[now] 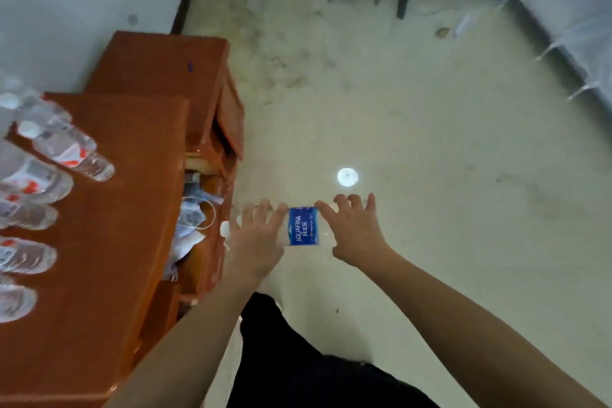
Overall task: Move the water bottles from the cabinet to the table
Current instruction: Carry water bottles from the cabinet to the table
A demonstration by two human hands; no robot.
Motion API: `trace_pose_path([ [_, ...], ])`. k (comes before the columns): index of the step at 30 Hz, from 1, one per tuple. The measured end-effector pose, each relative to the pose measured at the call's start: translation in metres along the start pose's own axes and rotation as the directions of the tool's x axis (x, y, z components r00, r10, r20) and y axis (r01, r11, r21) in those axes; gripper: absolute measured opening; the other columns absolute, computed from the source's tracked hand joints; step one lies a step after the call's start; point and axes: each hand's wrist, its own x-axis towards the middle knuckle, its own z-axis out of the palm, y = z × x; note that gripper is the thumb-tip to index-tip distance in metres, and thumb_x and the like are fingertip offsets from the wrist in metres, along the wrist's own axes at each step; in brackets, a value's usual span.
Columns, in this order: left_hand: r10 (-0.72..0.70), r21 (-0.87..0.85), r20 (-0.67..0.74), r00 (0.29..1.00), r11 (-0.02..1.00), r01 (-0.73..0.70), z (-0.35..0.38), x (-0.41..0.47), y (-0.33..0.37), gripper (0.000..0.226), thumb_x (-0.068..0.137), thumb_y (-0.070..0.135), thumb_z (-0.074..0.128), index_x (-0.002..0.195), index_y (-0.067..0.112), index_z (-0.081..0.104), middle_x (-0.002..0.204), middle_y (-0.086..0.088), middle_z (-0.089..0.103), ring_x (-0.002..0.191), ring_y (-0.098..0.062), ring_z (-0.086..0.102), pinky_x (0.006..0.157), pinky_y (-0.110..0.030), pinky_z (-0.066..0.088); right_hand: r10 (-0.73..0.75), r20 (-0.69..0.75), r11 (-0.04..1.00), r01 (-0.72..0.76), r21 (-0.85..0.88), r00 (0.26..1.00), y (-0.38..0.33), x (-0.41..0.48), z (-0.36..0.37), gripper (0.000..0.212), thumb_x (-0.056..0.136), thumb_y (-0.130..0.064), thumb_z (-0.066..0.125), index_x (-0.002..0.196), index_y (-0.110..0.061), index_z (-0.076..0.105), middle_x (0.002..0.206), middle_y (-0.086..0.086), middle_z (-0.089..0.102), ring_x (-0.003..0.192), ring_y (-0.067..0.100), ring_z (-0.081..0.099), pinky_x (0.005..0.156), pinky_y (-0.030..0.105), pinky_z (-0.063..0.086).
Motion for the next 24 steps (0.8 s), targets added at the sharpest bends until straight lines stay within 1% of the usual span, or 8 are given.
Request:
trace_pose_path([
  [2,0.142,0.009,-0.032,0.989,0.990,-0.142,-0.019,0.013,0.058,0.088,0.059,0.032,0.086,0.137,0.026,0.044,0.134,-0.010,0.055,0.118,-0.038,0.054,0.084,-0.053,0.053,0.114,-0.047,0.993,-0.113,0.021,0.992,0.053,-0.046,-0.004,0.100,0.077,-0.041,0.080,0.153,-0.035,0.015,0.152,0.009,0.036,0.138,0.034,0.037,0.116,0.063,0.018],
  [4,0.341,0.027,-0.088,0.936,0.940,-0.340,-0.045,0.021,0.141,0.094,0.048,0.024,0.090,0.135,0.022,0.055,0.131,-0.012,0.059,0.115,-0.041,0.057,0.082,-0.053,0.053,0.278,-0.102,0.960,-0.273,0.056,0.955,0.119,-0.110,-0.006,0.101,0.077,-0.041,0.081,0.153,-0.036,0.015,0.153,0.008,0.035,0.139,0.033,0.036,0.117,0.063,0.016],
  [7,0.584,0.087,-0.205,0.786,0.810,-0.579,-0.091,0.025,0.272,0.094,0.044,0.023,0.093,0.132,0.019,0.061,0.126,-0.014,0.063,0.110,-0.043,0.061,0.080,-0.053,0.054,0.507,-0.163,0.861,-0.492,0.129,0.846,0.216,-0.210,-0.015,0.100,0.079,-0.042,0.080,0.153,-0.037,0.014,0.155,0.007,0.033,0.143,0.033,0.033,0.119,0.063,0.013],
  [10,0.739,0.143,-0.308,0.599,0.659,-0.738,-0.130,0.017,0.387,0.089,0.048,0.027,0.094,0.132,0.018,0.064,0.126,-0.014,0.064,0.109,-0.042,0.061,0.081,-0.054,0.053,0.680,-0.220,0.733,-0.643,0.221,0.700,0.285,-0.305,-0.023,0.098,0.079,-0.038,0.079,0.152,-0.039,0.014,0.155,0.007,0.032,0.144,0.032,0.030,0.120,0.062,0.011],
  [14,0.828,0.203,-0.409,0.383,0.491,-0.847,-0.163,0.002,0.511,0.078,0.063,0.024,0.082,0.137,0.019,0.059,0.133,-0.012,0.058,0.116,-0.039,0.056,0.088,-0.052,0.048,0.819,-0.320,0.565,-0.765,0.309,0.475,0.343,-0.410,-0.020,0.097,0.076,-0.038,0.079,0.152,-0.039,0.019,0.152,0.006,0.035,0.142,0.030,0.031,0.120,0.059,0.011],
  [16,0.850,0.214,-0.432,0.303,0.423,-0.881,-0.169,-0.005,0.561,0.079,0.064,0.025,0.081,0.139,0.020,0.056,0.136,-0.012,0.056,0.120,-0.040,0.053,0.091,-0.053,0.046,0.857,-0.346,0.490,-0.808,0.326,0.381,0.362,-0.450,-0.016,0.096,0.073,-0.039,0.081,0.152,-0.038,0.027,0.149,0.007,0.040,0.139,0.030,0.036,0.119,0.056,0.015],
  [20,0.871,0.212,-0.485,0.082,0.208,-0.955,-0.164,-0.022,0.684,0.077,0.063,0.026,0.084,0.136,0.018,0.059,0.135,-0.014,0.057,0.118,-0.042,0.054,0.091,-0.053,0.045,0.919,-0.359,0.291,-0.892,0.347,0.160,0.414,-0.530,0.009,0.093,0.064,-0.036,0.086,0.147,-0.034,0.043,0.140,0.008,0.052,0.132,0.032,0.046,0.115,0.056,0.025],
  [24,0.845,0.196,-0.534,-0.031,0.089,-0.977,-0.158,-0.022,0.782,0.079,0.063,0.027,0.087,0.137,0.017,0.059,0.134,-0.014,0.056,0.119,-0.040,0.054,0.092,-0.052,0.044,0.927,-0.370,0.180,-0.932,0.315,0.054,0.471,-0.576,0.024,0.094,0.064,-0.042,0.088,0.147,-0.033,0.045,0.138,0.009,0.053,0.129,0.032,0.048,0.113,0.056,0.031],
])
